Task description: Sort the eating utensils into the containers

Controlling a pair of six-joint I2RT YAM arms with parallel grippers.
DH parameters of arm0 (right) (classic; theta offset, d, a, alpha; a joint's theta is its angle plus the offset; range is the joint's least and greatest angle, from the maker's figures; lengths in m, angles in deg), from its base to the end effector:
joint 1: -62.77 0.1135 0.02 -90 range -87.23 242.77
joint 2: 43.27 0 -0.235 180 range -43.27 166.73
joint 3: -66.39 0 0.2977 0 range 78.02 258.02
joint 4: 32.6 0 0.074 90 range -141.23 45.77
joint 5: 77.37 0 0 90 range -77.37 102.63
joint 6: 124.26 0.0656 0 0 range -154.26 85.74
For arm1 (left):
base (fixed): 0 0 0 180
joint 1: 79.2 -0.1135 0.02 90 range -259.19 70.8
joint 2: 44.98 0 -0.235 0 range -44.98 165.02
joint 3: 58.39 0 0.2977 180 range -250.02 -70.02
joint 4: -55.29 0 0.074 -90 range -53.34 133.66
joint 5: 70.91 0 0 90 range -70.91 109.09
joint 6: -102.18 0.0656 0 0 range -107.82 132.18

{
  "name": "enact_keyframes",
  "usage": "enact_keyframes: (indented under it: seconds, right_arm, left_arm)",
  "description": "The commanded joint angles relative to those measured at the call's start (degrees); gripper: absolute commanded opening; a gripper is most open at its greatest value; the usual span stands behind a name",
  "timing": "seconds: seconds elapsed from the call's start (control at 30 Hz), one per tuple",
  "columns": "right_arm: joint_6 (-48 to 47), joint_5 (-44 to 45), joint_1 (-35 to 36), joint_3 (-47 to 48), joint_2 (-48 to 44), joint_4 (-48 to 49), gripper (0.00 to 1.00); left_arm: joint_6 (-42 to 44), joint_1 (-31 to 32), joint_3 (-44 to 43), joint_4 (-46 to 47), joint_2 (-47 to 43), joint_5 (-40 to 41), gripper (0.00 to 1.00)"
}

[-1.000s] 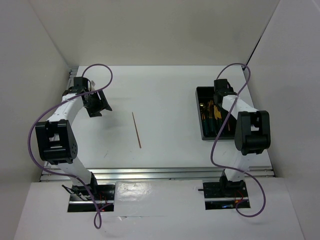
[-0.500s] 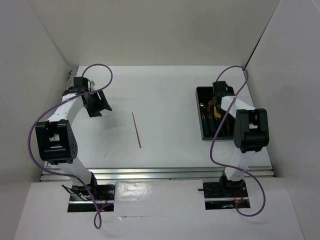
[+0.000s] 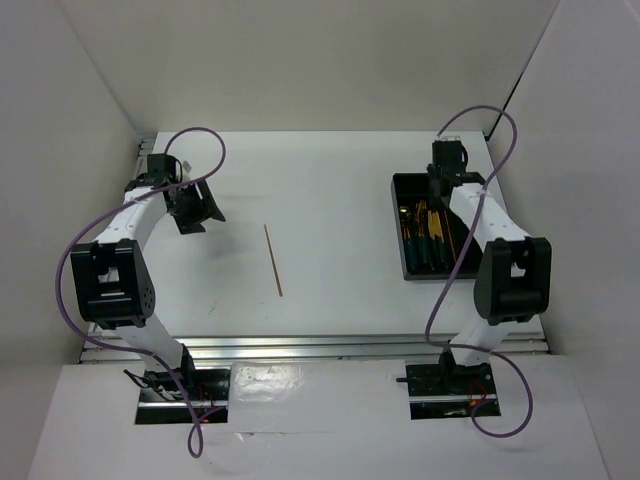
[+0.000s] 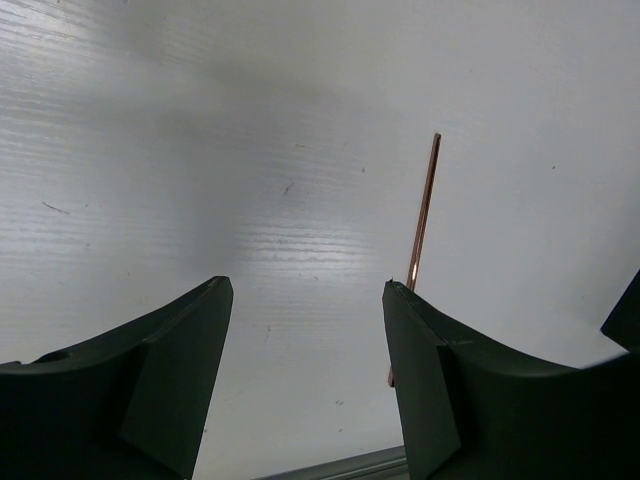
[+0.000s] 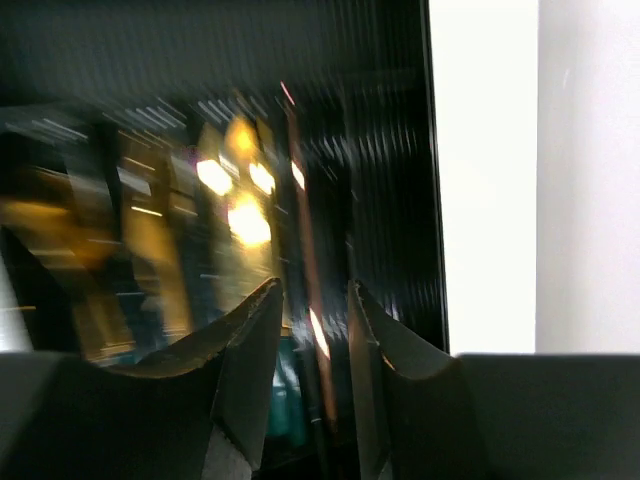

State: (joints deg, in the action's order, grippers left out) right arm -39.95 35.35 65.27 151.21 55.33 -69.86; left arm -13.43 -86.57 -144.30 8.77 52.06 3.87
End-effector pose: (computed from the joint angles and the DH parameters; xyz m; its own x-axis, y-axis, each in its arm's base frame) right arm 0.4295 -0.0066 0.1704 -0.7931 -0.1262 -0.5959 0.1244 0.9242 -0.3612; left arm 0.4132 0.0361 0.1733 -0.7622 -0.5191 -0.3867 -0.3481 0.8323 -0.4313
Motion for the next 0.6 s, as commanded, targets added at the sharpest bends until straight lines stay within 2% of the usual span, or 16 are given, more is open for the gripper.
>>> enact_keyframes:
  seconds: [0.0, 0.03, 0.07, 0.2, 0.27, 0.4, 0.47, 0.57]
  right_arm:
    - [6.4, -7.5, 5.2, 6.0, -8.2, -0.3, 0.43]
    - [7.8, -8.7, 6.9, 6.0, -8.8, 0.2, 0.5]
    - [9.3, -11.9, 8.6, 6.0, -8.8, 0.7, 0.53]
    - [19.1, -21.5, 20.1, 8.1, -5.0, 2.1, 0.54]
    - [24.1, -23.1, 24.8, 10.2, 0.7, 1.5, 0.54]
    - [26.7, -15.4, 37.9, 22.7, 11.2, -4.5, 0.54]
    - [27.2, -10.5, 41.6, 27.0, 16.6, -8.6, 0.54]
    - [27.2, -10.5, 46.9, 31.6, 21.2, -9.2, 0.55]
  left_arm:
    - [0.9, -0.4, -0.8, 0.5, -1.9, -2.9, 0.75]
    - [0.9, -0.4, -0.8, 1.1, -1.9, -2.9, 0.75]
    - [0.9, -0.4, -0.8, 1.1, -1.9, -3.4, 0.75]
    - [0.9, -0.4, -0.3, 1.1, -3.1, -3.4, 0.75]
    - [0.9, -0.4, -0.3, 1.1, -3.6, -3.4, 0.75]
    - [-0.1, -0.4, -0.3, 1.1, -5.2, 0.6, 0.75]
    - [-0.7, -0.4, -0.3, 0.5, -5.7, 2.1, 0.75]
    - [-1.9, -0.4, -0.3, 0.0, -6.3, 4.7, 0.75]
